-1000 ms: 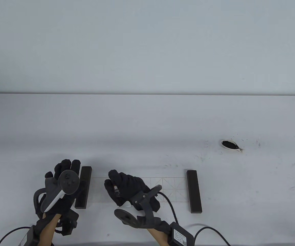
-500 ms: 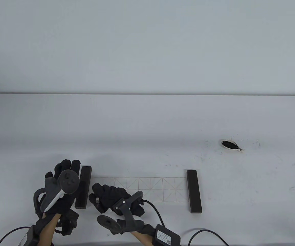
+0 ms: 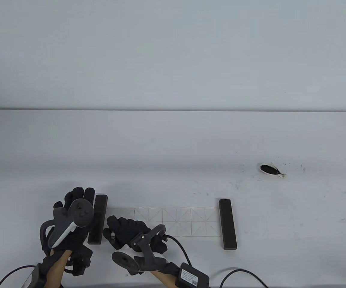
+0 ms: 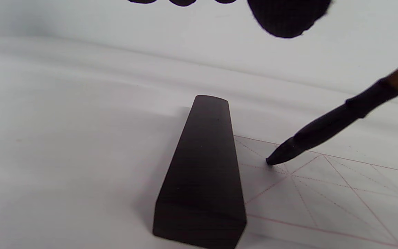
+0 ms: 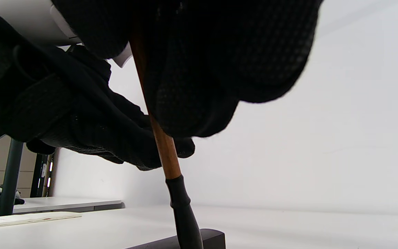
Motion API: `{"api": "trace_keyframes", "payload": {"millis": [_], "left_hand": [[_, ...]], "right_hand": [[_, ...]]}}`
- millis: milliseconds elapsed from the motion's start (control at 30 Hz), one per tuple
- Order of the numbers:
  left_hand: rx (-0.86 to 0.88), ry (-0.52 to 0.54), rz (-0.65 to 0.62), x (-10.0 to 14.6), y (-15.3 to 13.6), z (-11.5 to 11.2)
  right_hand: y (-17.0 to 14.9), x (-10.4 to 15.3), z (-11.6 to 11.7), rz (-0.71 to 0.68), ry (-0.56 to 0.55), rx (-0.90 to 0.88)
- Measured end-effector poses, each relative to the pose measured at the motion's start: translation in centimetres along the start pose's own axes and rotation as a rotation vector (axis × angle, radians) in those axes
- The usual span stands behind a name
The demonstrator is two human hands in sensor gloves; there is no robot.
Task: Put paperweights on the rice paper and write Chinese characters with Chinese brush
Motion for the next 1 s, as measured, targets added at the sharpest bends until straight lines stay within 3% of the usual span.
{"api": "trace_keyframes", "payload": {"millis": [233, 467, 667, 1000], "left_hand": [[0.001, -0.001, 0.001, 0.0, 0.0, 0.0], [0.005, -0.004, 0.003, 0.0, 0.0, 0.0], [0.005, -0.010, 0.005, 0.0, 0.0, -0.1], [0.003, -0.016, 0.004, 0.0, 0.0, -0.1]], "right_hand": [[0.3, 0.2, -0.3, 0.019, 0.031, -0.081], [-3.5, 0.5, -1.5, 0.233, 0.012, -0.328], [-5.1, 0.9, -1.2, 0.224, 0.052, -0.204], [-5.0, 1.0, 0.1, 0.214, 0.110, -0.193]]}}
Point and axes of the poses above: the tracker on the back of each hand, its own y axis roughly to the thumb side, its own x axis roughly from the fingertips to the wrist, z = x × y, the point moved 5 cm from there along -x, roughly from the wrist to the fingertips, and after that the axes turned 3 degrees about x, right-handed, at the moved point
